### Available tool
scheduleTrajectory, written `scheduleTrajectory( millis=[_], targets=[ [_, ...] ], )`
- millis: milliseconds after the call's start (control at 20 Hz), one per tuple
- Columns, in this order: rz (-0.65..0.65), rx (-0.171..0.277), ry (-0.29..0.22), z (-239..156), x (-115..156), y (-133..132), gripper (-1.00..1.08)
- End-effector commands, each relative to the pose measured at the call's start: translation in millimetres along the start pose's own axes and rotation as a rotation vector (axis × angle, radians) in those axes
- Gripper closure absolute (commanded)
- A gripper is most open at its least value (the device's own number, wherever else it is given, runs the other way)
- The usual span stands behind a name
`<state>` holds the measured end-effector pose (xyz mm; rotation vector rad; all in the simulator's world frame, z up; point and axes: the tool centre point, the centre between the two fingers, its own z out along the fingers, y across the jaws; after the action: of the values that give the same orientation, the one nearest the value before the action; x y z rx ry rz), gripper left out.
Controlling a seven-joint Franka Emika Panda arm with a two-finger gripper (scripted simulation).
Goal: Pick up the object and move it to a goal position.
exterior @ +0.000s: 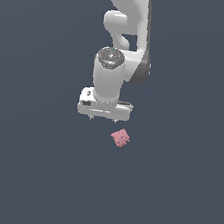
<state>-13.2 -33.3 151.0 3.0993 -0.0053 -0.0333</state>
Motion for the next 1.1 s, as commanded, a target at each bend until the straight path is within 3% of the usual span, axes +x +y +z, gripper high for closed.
scheduleTrajectory(
  millis=[0,500,1050],
  targets=[
    [-0.002,-0.004,0.000,0.8,-0.3,4.0,-0.92],
    [-0.073,-0.001,0.003,7.6,2.3,-8.5,-0.92],
    [-0.356,0.016,0.017,35.1,9.1,-56.1,-0.92]
  ],
)
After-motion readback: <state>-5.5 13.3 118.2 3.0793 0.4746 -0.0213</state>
